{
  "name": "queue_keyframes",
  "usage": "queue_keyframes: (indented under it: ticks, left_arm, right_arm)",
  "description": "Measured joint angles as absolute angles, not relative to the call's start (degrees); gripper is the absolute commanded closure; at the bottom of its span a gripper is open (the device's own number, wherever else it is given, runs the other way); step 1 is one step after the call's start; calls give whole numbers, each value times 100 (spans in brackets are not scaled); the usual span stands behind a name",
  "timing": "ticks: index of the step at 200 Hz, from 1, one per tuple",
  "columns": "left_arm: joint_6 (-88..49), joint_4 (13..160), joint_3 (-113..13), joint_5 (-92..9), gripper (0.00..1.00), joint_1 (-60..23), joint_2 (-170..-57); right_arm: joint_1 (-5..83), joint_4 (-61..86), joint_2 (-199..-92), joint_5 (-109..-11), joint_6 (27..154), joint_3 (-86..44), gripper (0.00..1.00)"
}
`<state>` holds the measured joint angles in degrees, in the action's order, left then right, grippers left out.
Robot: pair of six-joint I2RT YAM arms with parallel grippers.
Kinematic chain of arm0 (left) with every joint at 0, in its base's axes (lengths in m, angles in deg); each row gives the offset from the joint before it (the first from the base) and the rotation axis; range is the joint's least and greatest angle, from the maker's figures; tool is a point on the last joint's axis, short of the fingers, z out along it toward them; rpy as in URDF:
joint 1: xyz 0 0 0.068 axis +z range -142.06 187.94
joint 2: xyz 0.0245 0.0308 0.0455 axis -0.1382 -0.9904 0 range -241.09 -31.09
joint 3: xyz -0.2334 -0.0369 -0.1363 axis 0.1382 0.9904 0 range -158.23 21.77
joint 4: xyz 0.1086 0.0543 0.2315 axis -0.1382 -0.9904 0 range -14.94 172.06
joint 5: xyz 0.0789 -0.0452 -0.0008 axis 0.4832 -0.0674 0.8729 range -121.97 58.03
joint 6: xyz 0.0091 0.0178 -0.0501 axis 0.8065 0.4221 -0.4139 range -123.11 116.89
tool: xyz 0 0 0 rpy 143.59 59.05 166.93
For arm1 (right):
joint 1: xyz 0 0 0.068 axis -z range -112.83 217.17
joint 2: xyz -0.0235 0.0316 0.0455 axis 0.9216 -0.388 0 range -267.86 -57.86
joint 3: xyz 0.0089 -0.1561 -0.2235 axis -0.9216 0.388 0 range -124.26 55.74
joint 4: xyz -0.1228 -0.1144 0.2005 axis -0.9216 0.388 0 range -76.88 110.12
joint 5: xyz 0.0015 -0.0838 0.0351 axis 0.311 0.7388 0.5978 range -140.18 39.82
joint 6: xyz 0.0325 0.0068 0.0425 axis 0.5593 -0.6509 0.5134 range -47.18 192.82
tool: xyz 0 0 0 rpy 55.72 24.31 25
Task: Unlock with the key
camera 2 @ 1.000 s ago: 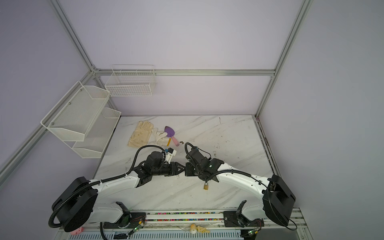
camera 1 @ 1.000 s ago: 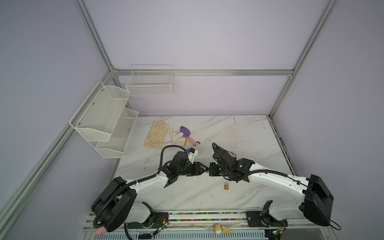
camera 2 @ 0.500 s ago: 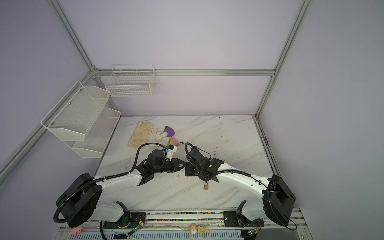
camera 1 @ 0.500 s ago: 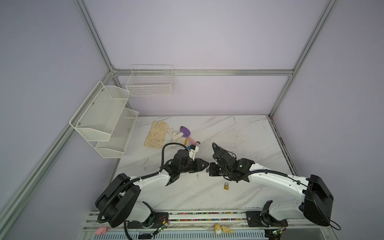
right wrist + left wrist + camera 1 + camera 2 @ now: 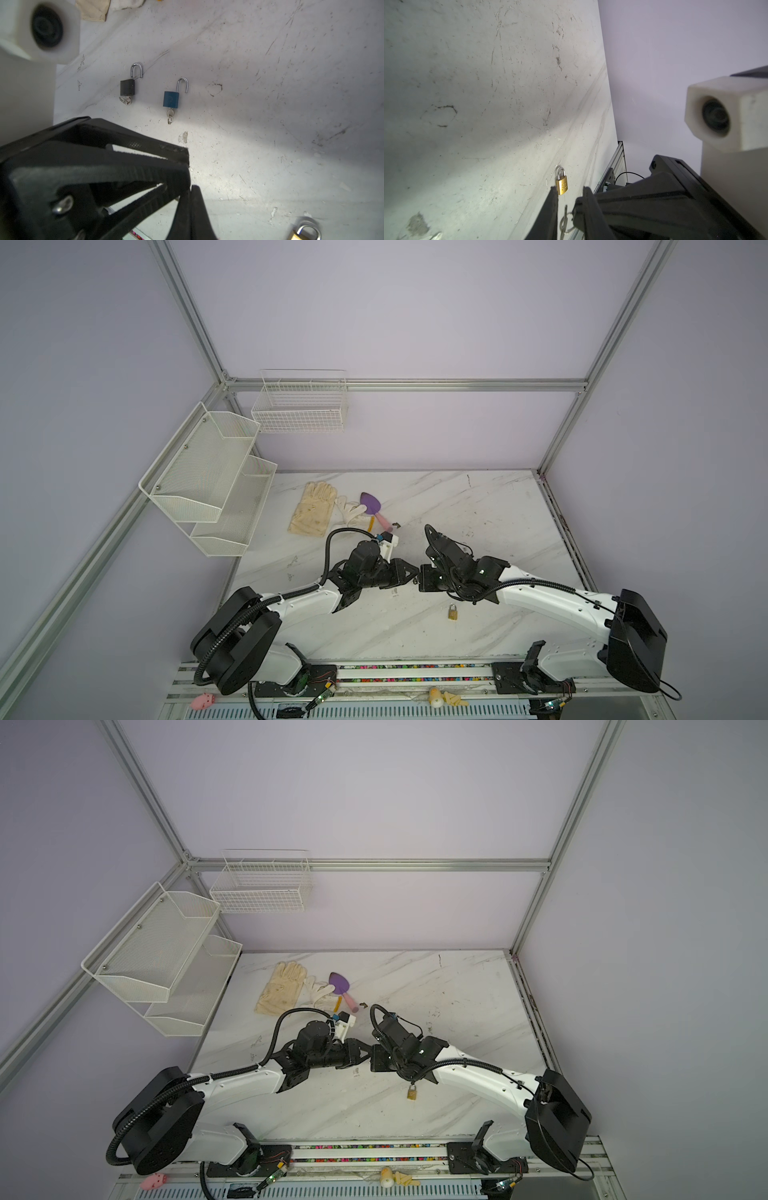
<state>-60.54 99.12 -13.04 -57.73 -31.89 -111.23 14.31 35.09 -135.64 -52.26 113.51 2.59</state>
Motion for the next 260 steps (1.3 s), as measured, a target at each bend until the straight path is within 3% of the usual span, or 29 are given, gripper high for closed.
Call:
queue_keyframes:
  ticks: [135, 225, 260]
  left_arm:
    - [-6038, 9615, -1328, -5660, 87, -3239, -11079]
    - [-6058, 9637, -1328, -5533, 99, -3272, -11068]
    - [-6054, 9602, -1328, -5364, 100, -3283, -10931]
  right_arm:
    - [1472, 3520, -13564, -5183, 11353, 259, 100]
    - [1479, 3518, -13564, -5141, 11353, 259, 100]
    - [1518, 3470, -13564, -5141, 11355, 259, 100]
